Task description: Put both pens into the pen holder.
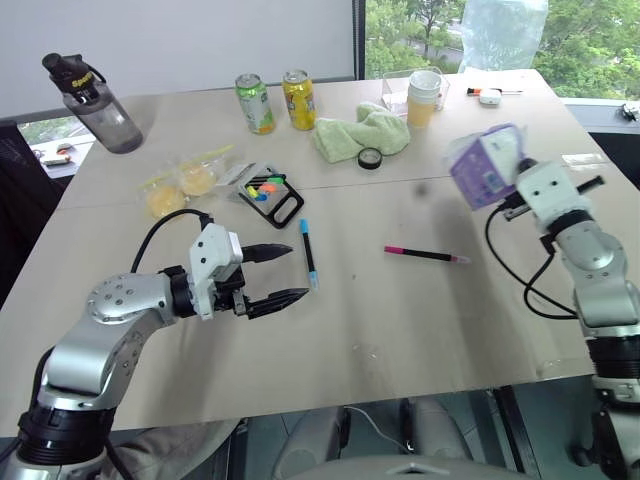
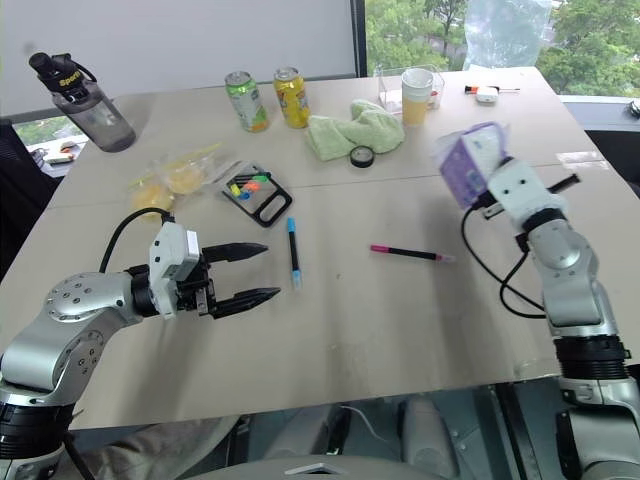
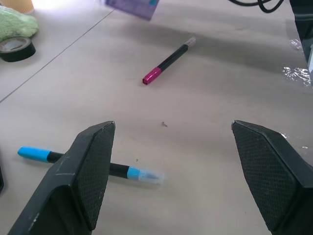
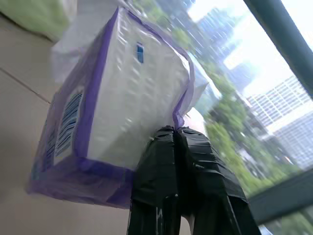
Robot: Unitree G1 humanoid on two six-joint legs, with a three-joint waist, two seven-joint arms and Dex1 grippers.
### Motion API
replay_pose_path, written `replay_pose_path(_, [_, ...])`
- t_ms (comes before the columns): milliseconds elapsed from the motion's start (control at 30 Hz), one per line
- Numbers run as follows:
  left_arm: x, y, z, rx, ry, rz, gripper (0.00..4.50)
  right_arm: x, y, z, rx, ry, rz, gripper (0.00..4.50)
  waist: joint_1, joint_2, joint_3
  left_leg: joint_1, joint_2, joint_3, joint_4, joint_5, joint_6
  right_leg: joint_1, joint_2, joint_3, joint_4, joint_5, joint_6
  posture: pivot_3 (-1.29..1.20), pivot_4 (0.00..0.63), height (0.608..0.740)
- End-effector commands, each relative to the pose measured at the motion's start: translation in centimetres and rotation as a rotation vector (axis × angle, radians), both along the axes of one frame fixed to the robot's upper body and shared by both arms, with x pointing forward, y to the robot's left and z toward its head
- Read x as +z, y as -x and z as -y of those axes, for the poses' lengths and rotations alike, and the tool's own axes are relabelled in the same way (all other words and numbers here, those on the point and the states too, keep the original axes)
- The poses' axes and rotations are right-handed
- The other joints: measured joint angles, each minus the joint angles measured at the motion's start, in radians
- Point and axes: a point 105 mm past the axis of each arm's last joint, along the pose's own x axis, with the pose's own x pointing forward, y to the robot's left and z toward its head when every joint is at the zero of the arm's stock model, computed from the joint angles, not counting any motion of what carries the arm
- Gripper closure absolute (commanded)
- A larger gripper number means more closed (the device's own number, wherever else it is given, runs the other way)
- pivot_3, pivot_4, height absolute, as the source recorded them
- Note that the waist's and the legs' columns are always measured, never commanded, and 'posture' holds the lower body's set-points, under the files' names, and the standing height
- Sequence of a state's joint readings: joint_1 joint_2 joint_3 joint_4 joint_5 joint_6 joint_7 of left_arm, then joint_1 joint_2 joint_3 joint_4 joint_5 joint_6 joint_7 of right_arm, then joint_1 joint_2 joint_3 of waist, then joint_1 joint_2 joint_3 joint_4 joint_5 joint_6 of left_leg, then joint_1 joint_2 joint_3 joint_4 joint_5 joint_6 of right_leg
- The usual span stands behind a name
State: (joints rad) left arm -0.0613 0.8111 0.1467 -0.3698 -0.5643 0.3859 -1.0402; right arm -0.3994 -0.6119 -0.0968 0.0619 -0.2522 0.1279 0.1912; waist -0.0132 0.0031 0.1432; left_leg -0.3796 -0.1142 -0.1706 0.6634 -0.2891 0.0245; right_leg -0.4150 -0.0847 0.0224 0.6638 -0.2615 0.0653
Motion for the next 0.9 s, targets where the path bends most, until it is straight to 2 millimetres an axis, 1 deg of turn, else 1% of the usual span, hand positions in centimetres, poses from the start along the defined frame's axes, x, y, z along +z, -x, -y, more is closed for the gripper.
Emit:
replay_pose_path(33, [0.7,-0.1,0.1,-0.005,0.000,0.040,0.58,1.9,0.4,1.5,-0.079,0.036,0.070,4.20,-0.007,0.000,0.000,0.000,0.000,0.001,0.000,0.000,0.000,0.000,0.000,0.001,0.000,0.000,0.000,0.00,0.150,0.740])
replay_pose_path(100, [0.6,-0.2,0.1,-0.003,0.001,0.040,0.58,2.0,0.6,1.8,-0.106,0.042,0.077,3.51,-0.010,0.000,0.000,0.001,0.001,0.002,0.000,0.000,0.000,0.000,0.001,0.002,0.000,0.000,0.000,0.00,0.150,0.740])
replay_pose_path(133, [0.6,-0.2,0.2,-0.002,0.000,0.041,0.58,2.5,0.8,2.2,-0.131,0.041,0.108,3.14,-0.010,0.000,0.000,0.001,0.001,0.002,0.000,0.000,0.000,0.000,0.001,0.002,0.000,0.000,0.000,0.00,0.150,0.740])
replay_pose_path(167, [0.6,-0.2,0.2,-0.001,-0.001,0.041,0.58,3.1,0.9,2.3,-0.146,0.047,0.146,2.54,-0.008,0.000,0.000,0.001,0.001,0.002,0.000,0.000,0.000,0.000,0.000,0.002,0.000,0.000,0.000,0.00,0.150,0.740])
replay_pose_path(233, [0.5,-0.2,0.2,-0.001,0.000,0.040,0.58,4.2,1.1,2.2,-0.151,0.051,0.218,1.62,-0.005,0.000,0.000,0.000,0.001,0.002,0.000,0.000,0.000,0.000,0.000,0.002,0.000,0.000,0.000,0.00,0.150,0.740])
replay_pose_path(267, [0.5,-0.2,0.3,-0.002,0.002,0.039,0.58,4.5,1.1,2.0,-0.136,0.032,0.242,1.04,-0.004,0.000,0.000,0.000,0.001,0.002,0.000,0.000,0.000,0.000,0.000,0.002,0.000,0.000,0.000,0.00,0.150,0.740])
replay_pose_path(300, [0.5,-0.2,0.3,-0.003,0.003,0.038,0.58,4.7,1.1,1.7,-0.123,0.018,0.253,0.63,-0.004,0.000,0.000,0.000,0.001,0.002,0.000,0.000,0.000,0.000,0.001,0.002,0.000,0.000,0.000,0.00,0.150,0.740])
replay_pose_path(333, [0.4,-0.1,0.4,-0.003,0.003,0.038,0.58,4.7,1.1,1.5,-0.113,0.009,0.262,0.10,-0.005,0.000,0.000,0.001,0.001,0.002,0.000,0.000,0.000,0.000,0.001,0.002,0.000,0.000,0.000,0.00,0.150,0.740])
replay_pose_path(367, [0.4,-0.1,0.4,-0.003,0.003,0.038,0.58,4.8,1.1,1.1,-0.084,-0.013,0.271,0.03,-0.005,0.000,0.000,0.001,0.001,0.002,0.000,0.000,0.000,0.000,0.001,0.002,0.000,0.000,0.000,0.00,0.150,0.740])
replay_pose_path(467, [0.4,-0.2,0.3,-0.001,0.005,0.038,0.58,4.6,1.1,-0.7,0.043,-0.107,0.262,0.03,-0.005,0.000,0.000,0.001,0.001,0.002,0.000,0.000,0.000,0.000,0.001,0.002,0.000,0.000,0.000,0.00,0.150,0.740])
replay_pose_path(533, [0.4,-0.1,0.3,0.001,0.007,0.038,0.58,3.9,1.1,-2.6,0.180,-0.220,0.211,0.03,-0.005,0.000,0.000,0.001,0.001,0.002,0.000,0.000,0.000,0.000,0.001,0.002,0.000,0.000,0.000,0.00,0.150,0.740])
replay_pose_path(600, [0.3,-0.1,0.1,0.005,0.005,0.035,0.58,2.8,1.8,-5.3,0.369,-0.280,0.122,0.03,-0.005,0.000,0.000,0.001,0.001,0.002,0.000,0.000,0.000,0.000,0.001,0.002,0.000,0.000,0.000,0.00,0.150,0.740])
replay_pose_path(667, [0.1,0.0,-0.1,0.013,0.000,0.031,0.58,1.5,3.0,-7.5,0.532,-0.342,0.023,0.03,-0.005,0.000,0.000,0.000,0.001,0.001,0.000,0.000,0.000,0.000,0.001,0.002,0.000,0.000,0.000,0.00,0.150,0.740])
replay_pose_path(767, [-0.1,0.1,-0.4,0.028,-0.001,0.026,0.58,-0.8,5.2,-9.9,0.716,-0.459,-0.159,0.03,-0.002,0.000,0.000,0.000,0.001,0.000,0.000,0.000,0.000,0.000,0.000,0.001,-0.001,0.000,0.000,0.00,0.150,0.740])
replay_pose_path(833, [-0.2,0.0,-0.6,0.063,0.005,0.022,0.58,-2.0,6.8,-10.6,0.802,-0.532,-0.252,0.03,0.001,0.000,0.000,0.000,0.001,0.000,0.000,0.000,0.001,0.001,0.000,0.000,-0.001,0.000,0.000,0.00,0.150,0.740])
replay_pose_path(900, [-0.6,-0.4,-0.9,0.119,0.010,0.011,0.58,-3.2,8.4,-10.8,0.867,-0.569,-0.361,0.03,0.003,0.000,0.000,0.000,0.001,-0.001,0.001,0.000,0.001,0.001,0.000,0.000,-0.001,0.000,0.000,0.00,0.150,0.740])
